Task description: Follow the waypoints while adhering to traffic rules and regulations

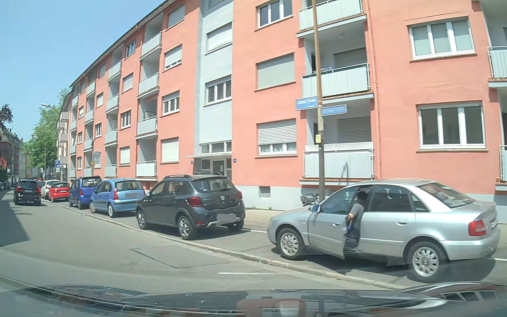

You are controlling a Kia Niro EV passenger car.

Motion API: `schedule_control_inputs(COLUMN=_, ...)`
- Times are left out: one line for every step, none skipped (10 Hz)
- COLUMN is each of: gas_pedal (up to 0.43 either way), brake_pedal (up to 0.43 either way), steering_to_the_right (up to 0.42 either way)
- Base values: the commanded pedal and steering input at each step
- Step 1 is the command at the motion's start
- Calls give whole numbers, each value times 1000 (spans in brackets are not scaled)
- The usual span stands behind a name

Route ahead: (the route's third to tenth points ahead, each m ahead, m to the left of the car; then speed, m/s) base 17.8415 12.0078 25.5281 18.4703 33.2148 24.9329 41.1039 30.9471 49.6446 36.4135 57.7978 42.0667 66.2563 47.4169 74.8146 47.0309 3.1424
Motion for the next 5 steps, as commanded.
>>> schedule_control_inputs(gas_pedal=118, brake_pedal=0, steering_to_the_right=-426)
schedule_control_inputs(gas_pedal=118, brake_pedal=0, steering_to_the_right=-400)
schedule_control_inputs(gas_pedal=118, brake_pedal=0, steering_to_the_right=-384)
schedule_control_inputs(gas_pedal=118, brake_pedal=0, steering_to_the_right=-371)
schedule_control_inputs(gas_pedal=118, brake_pedal=0, steering_to_the_right=-358)
